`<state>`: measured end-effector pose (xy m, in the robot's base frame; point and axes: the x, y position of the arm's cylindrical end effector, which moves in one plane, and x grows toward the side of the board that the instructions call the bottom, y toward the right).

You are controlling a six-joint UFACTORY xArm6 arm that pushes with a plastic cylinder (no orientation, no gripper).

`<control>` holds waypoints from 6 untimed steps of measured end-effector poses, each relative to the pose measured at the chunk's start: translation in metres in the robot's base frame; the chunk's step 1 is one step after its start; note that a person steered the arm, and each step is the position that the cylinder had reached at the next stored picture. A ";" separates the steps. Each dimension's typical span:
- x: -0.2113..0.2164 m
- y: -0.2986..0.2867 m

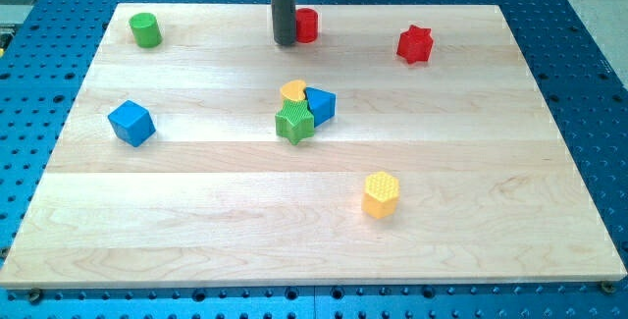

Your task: Put your arm to the right side of the triangle

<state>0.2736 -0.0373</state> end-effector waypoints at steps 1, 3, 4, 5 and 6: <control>0.044 -0.006; 0.045 -0.055; 0.045 -0.055; 0.047 -0.090; 0.048 -0.170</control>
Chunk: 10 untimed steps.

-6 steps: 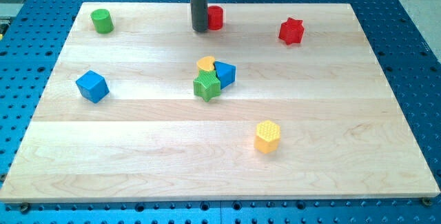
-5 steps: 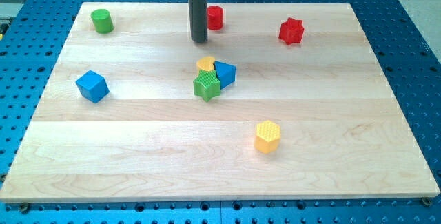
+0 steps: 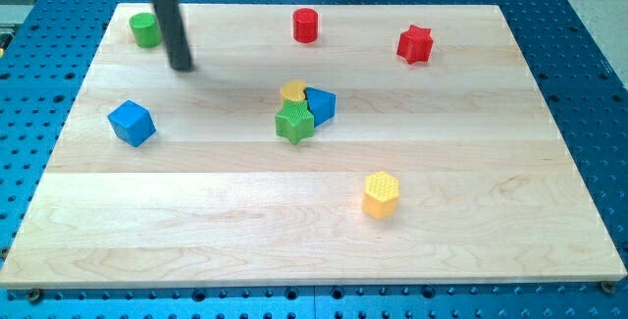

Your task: Put your arm to the right side of the triangle

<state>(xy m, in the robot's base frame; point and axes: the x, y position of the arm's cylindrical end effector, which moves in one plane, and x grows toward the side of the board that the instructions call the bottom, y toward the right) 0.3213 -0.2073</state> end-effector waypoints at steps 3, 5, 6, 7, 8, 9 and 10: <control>0.039 -0.055; 0.012 0.064; 0.006 0.164; 0.049 0.246; 0.103 0.283; 0.149 0.237; 0.143 0.194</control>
